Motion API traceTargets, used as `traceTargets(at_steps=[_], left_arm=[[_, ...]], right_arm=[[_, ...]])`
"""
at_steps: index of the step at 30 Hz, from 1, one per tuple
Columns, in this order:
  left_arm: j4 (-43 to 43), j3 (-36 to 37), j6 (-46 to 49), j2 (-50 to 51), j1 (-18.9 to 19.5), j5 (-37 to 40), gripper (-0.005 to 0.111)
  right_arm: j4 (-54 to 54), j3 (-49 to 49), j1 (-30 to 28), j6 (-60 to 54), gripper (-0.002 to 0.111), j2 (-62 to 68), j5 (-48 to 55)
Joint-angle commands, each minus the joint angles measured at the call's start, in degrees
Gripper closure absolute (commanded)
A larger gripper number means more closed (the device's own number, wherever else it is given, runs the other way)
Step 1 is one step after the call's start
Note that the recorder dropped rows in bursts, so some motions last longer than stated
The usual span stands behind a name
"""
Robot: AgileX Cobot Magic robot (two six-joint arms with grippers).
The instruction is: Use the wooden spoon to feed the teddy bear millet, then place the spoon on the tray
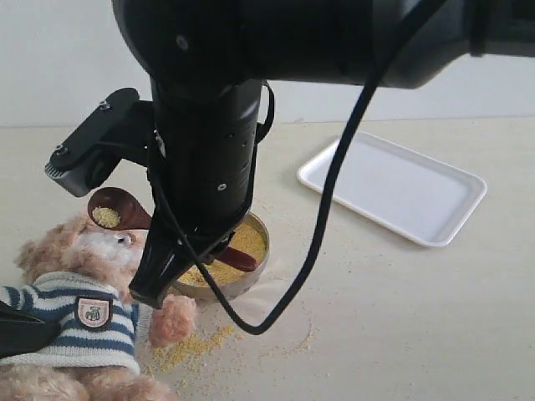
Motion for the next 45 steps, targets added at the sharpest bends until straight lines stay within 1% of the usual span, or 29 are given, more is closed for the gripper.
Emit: traceTargets(at_steps=[1,8,14,18,24,29,39,41,45], left_arm=[[-0.8,-0.3,0.2,0.2,0.2,0.8,0.102],[-0.8,-0.3,0.2,0.2,0.2,0.8,0.102],[-0.8,-0.3,0.2,0.2,0.2,0.8,0.102],[-0.8,-0.3,0.2,0.2,0.2,0.8,0.102],[-0.8,-0.3,0.2,0.2,0.2,0.8,0.102],[-0.8,-0.3,0.2,0.2,0.2,0.8,0.102],[-0.8,-0.3,0.2,0.2,0.2,0.8,0.102],[-0.8,-0.3,0.2,0.2,0.2,0.8,0.102],[-0.8,-0.3,0.2,0.2,0.2,0.8,0.102]], right_arm=[[-2.7,-0.8,0.8,-0.4,0.101,0.8,-2.3],[-4.9,-0.8,1.6,-0.1,0.101,4.2,-2.6],[-14.0,-0.8,4.6,1.8,0.101,6.1,-2.4],[-18.0,-0.8,6.9,2.7,0.101,7.2,-2.3],[-26.8,-0.8,10.4,6.9,0.101,7.5,-1.2],[-34.4,-0.8,11.8,7.6,0.101,8.2,5.4],[-35.0,-0.7,14.4,9.7,0.101,8.2,5.4],[-38.6,1.1,14.7,12.1,0.101,8.2,5.4],[-38.8,4.4,15.6,12.6,0.101,8.0,5.4]])
